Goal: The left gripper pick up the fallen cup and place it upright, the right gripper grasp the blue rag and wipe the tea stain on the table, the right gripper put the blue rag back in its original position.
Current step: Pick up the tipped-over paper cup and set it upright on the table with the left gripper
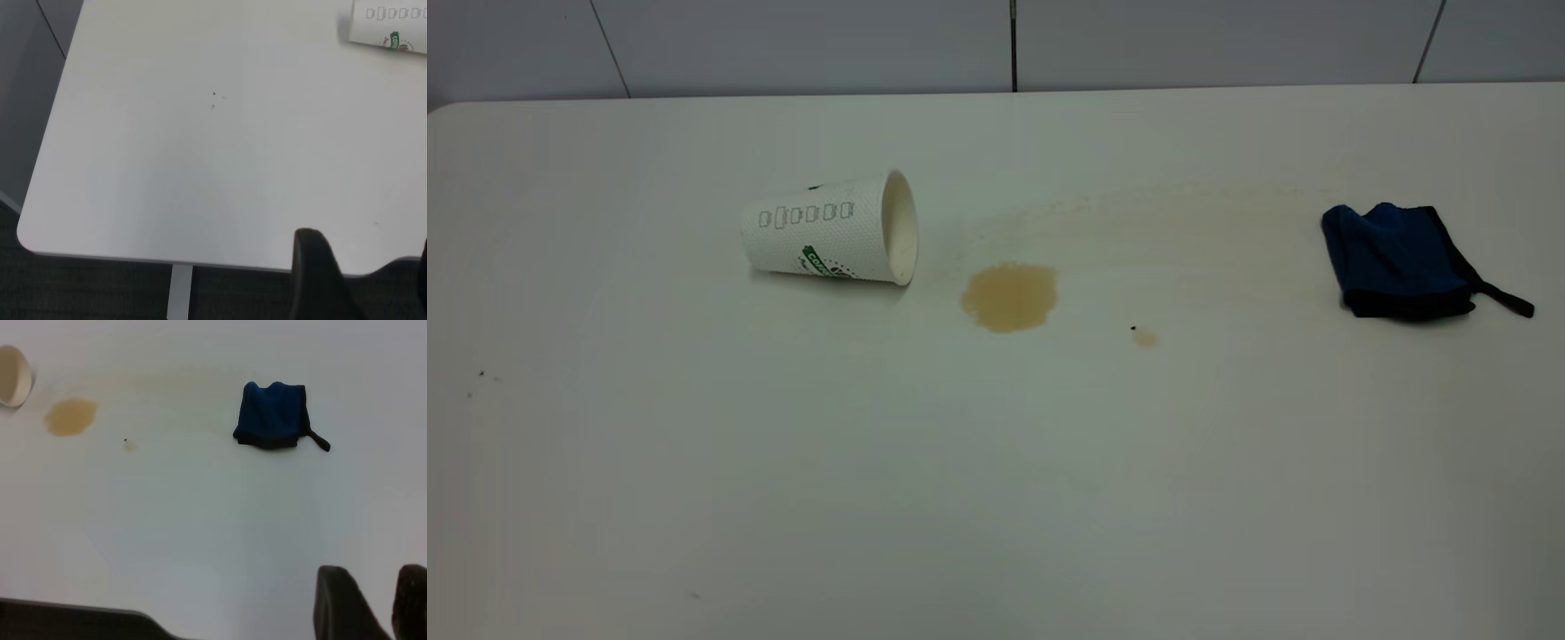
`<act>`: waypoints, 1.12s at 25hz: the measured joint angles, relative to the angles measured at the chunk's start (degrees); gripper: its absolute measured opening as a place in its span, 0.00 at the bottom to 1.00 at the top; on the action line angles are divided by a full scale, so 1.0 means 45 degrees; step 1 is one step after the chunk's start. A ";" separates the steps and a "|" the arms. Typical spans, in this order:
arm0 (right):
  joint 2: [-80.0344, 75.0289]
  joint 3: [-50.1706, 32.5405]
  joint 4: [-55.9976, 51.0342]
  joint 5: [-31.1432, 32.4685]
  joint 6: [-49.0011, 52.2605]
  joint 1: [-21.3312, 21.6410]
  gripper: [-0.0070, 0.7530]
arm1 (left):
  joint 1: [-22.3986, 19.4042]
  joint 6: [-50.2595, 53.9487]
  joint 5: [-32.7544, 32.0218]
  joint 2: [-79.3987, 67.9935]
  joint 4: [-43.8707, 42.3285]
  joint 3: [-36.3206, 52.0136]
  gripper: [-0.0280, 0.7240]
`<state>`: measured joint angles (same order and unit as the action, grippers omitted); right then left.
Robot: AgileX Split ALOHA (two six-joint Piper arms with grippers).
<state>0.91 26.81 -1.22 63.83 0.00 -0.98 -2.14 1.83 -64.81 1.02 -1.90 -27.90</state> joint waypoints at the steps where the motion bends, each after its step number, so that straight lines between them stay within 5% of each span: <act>1: 0.0000 0.0000 0.0000 0.0000 0.0000 0.0000 0.32 | 0.0000 0.0000 0.0000 0.0000 0.0000 0.0000 0.57; 22: 0.0000 0.0000 0.0000 0.0000 0.0000 0.0000 0.32 | 0.0000 0.0000 0.0040 -0.0016 0.0000 0.0000 0.57; 28: 0.0000 0.0000 0.0000 0.0000 0.0000 0.0000 0.32 | 0.0000 -0.0014 0.1481 -0.2555 -0.0317 -0.1155 0.57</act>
<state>0.91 26.81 -1.22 63.83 0.00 -0.98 -2.14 1.77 -58.14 -10.47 -3.33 -33.10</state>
